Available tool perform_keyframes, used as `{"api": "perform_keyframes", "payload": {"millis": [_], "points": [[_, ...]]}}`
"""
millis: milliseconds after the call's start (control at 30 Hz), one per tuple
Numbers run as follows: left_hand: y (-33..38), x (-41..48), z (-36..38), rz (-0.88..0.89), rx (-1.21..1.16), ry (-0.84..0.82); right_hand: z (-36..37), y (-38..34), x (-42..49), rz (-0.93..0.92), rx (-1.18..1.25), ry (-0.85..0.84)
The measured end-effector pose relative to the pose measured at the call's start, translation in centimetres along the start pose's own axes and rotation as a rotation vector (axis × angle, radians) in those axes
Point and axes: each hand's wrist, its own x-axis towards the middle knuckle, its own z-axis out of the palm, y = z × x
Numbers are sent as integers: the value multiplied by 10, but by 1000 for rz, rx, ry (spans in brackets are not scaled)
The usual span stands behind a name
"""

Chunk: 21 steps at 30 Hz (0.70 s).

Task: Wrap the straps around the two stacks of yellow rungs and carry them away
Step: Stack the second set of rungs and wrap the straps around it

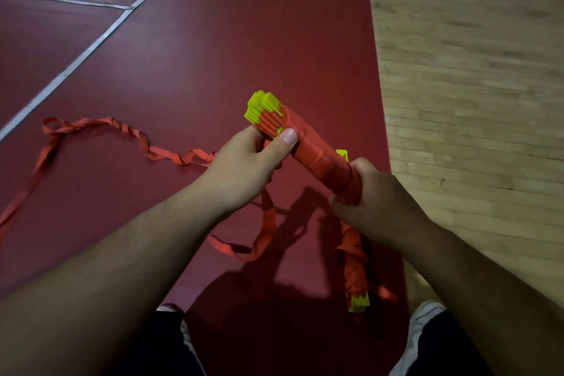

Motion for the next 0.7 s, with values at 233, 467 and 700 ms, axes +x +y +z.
{"api": "perform_keyframes", "payload": {"millis": [233, 467, 700], "points": [[5, 0, -1, -50, -229, 12, 1, -4, 1, -27, -6, -49], [8, -1, -4, 3, -296, 2, -5, -2, 1, -27, -1, 8], [17, -3, -4, 62, -365, 95, -13, -7, 3, -93, 132, -213]]}}
